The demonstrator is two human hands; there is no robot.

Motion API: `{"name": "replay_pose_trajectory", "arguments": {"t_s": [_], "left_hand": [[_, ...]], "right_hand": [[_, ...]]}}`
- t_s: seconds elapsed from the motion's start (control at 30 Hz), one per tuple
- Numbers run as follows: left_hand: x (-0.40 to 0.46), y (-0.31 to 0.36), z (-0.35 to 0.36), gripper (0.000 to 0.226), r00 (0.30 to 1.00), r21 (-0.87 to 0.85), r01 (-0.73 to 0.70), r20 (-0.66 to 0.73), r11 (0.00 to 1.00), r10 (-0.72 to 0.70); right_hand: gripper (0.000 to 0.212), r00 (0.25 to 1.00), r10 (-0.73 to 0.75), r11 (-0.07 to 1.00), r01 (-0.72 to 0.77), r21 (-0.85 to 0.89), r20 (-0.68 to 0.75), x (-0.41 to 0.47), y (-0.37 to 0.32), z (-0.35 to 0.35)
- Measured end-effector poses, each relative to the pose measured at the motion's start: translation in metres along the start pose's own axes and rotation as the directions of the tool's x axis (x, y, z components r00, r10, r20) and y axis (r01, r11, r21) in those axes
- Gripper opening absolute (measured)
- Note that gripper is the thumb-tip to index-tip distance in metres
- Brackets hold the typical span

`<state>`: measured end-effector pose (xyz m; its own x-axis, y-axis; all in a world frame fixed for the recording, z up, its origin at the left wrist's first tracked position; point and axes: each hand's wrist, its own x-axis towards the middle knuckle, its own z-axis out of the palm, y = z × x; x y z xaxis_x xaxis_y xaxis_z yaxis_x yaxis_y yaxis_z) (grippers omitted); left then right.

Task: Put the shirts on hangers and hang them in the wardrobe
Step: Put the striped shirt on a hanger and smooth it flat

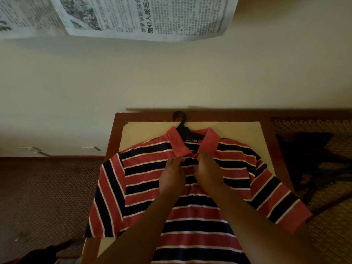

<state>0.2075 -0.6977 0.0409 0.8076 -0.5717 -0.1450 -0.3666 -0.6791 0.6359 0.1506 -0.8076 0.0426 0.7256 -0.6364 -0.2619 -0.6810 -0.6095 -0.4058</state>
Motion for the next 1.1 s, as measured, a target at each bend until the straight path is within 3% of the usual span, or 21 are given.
{"name": "replay_pose_trajectory", "arguments": {"t_s": [0.1, 0.23, 0.43, 0.6, 0.7, 0.83, 1.1], "left_hand": [[0.01, 0.004, 0.001, 0.028, 0.998, 0.07, -0.066, 0.025, 0.995, 0.064], [0.023, 0.011, 0.006, 0.021, 0.997, 0.123, -0.081, 0.017, 0.989, 0.079], [0.034, 0.028, 0.013, 0.018, 0.998, 0.159, -0.024, 0.06, 0.987, 0.015], [0.036, 0.03, 0.018, 0.01, 0.998, 0.12, 0.023, 0.057, 0.992, -0.03], [0.037, 0.028, 0.019, 0.014, 0.989, -0.09, 0.143, 0.049, 0.986, -0.139], [0.031, 0.032, 0.014, 0.016, 0.941, -0.485, 0.331, 0.11, 0.81, -0.319], [0.03, 0.034, 0.008, 0.017, 0.9, -0.625, 0.426, 0.221, 0.654, -0.375]], "right_hand": [[0.011, 0.995, 0.095, 0.984, -0.088, 0.158, -0.037, 0.003, 0.004, -0.003], [0.015, 0.983, 0.169, 0.931, -0.133, 0.34, -0.077, 0.003, 0.007, -0.007], [0.018, 0.967, 0.215, 0.886, -0.135, 0.444, -0.135, 0.005, 0.002, -0.012], [0.008, 0.946, 0.288, 0.832, -0.17, 0.529, -0.149, 0.003, 0.0, -0.009], [0.008, 0.949, 0.28, 0.823, -0.16, 0.545, -0.144, 0.002, -0.001, -0.009], [0.012, 0.965, 0.22, 0.833, -0.11, 0.542, -0.143, -0.002, -0.005, -0.008], [0.02, 0.97, 0.214, 0.801, -0.106, 0.59, -0.117, 0.003, -0.008, -0.003]]}}
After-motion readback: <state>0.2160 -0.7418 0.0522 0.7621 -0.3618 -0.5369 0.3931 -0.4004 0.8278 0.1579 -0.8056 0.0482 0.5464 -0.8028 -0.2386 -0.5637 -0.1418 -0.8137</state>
